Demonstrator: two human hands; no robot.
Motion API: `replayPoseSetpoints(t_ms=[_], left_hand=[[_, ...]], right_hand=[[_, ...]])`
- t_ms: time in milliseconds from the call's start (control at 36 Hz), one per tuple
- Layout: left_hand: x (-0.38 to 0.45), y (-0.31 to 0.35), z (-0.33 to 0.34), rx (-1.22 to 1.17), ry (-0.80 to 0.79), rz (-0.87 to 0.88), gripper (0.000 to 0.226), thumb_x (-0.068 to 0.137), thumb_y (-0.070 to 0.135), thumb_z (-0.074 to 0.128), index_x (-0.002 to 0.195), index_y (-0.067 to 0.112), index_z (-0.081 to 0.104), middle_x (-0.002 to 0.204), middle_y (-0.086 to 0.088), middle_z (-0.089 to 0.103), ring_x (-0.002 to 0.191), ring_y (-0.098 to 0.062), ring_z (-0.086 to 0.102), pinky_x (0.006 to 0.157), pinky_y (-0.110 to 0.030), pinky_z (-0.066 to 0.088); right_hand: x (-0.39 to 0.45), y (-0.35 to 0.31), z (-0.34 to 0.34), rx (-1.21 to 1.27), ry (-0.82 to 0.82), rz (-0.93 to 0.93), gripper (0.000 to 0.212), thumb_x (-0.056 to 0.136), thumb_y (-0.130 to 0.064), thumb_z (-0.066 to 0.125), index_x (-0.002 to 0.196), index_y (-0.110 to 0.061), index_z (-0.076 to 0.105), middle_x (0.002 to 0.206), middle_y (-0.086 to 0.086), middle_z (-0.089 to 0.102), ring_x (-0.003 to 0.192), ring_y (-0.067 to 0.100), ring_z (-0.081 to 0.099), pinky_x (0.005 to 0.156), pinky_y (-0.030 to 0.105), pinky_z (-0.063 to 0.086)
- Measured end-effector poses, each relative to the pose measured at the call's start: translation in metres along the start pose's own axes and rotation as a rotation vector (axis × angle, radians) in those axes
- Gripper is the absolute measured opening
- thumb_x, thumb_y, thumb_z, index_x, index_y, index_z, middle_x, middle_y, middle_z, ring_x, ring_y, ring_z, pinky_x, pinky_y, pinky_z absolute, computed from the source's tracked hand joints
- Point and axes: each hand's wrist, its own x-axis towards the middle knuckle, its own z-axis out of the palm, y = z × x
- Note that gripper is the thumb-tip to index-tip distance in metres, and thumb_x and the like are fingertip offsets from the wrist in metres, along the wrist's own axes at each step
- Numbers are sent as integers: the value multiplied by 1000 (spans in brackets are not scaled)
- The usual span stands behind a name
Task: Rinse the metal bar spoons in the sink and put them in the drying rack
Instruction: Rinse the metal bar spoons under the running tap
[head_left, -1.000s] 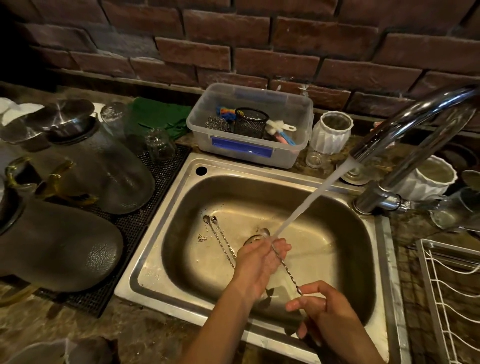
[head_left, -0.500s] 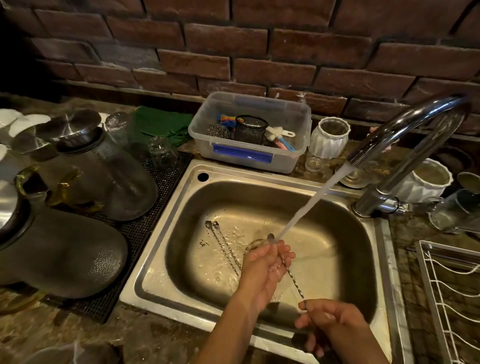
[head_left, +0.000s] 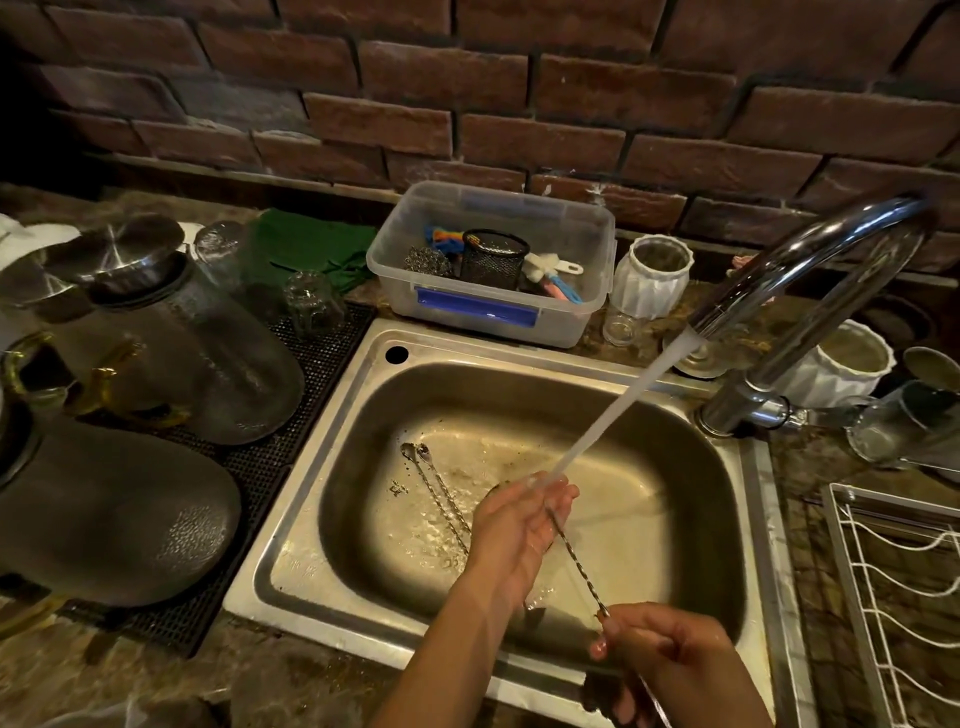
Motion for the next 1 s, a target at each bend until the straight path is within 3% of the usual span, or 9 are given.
replayPoseSetpoints(t_ms=[83, 139, 278, 389, 611, 806, 1000], left_hand=[[4, 2, 0, 14, 46, 31, 23, 95, -2, 56, 115, -12, 63, 104, -30, 72, 88, -31, 75, 70, -29, 63], [6, 1, 0, 15, 59, 51, 25, 95, 0, 58, 116, -13, 61, 104, -29, 72, 90, -32, 75, 81, -33, 62], [7, 1, 3, 4, 33, 48, 29, 94, 3, 61, 117, -14, 61, 112, -30, 70, 97, -34, 74, 101, -42, 53], [5, 3, 6, 7, 19, 52, 24, 88, -5, 64, 111, -12, 66, 115, -30, 69, 101, -37, 72, 90, -39, 59], [5, 10, 10, 71, -38, 67, 24, 93, 1, 62, 113, -12, 63, 118, -29, 68, 104, -37, 71, 87, -37, 60], [7, 11, 14, 173, -93, 113, 25, 95, 2, 60, 116, -11, 60, 110, -30, 71, 100, -37, 72, 81, -33, 60], [6, 17, 12, 241, -139, 132, 26, 94, 1, 61, 117, -11, 61, 113, -32, 68, 101, -36, 72, 83, -33, 59]], right_hand=[[-2, 3, -5, -80, -13, -58, 25, 89, -8, 70, 71, -22, 81, 61, 13, 74, 53, 22, 68, 54, 24, 48], [-3, 4, -6, -48, -1, -57, 26, 87, -7, 70, 70, -22, 81, 63, 10, 75, 55, 19, 69, 53, 19, 49], [-3, 2, 1, 147, 6, -10, 16, 88, 0, 67, 76, 2, 77, 61, 27, 71, 40, 24, 59, 39, 20, 44], [4, -1, 1, 76, 4, -25, 20, 90, -6, 67, 74, -1, 78, 51, 23, 65, 37, 21, 54, 38, 21, 40], [29, 0, 13, 117, 42, -14, 22, 94, -5, 61, 80, 1, 76, 50, 17, 65, 38, 21, 50, 41, 26, 39], [51, -4, 28, 153, 100, -89, 13, 94, -5, 61, 94, -5, 74, 75, 13, 76, 48, 26, 56, 41, 25, 42], [73, -5, 36, 228, 99, -146, 13, 94, -5, 61, 98, -8, 73, 75, 15, 76, 46, 22, 59, 39, 23, 41]])
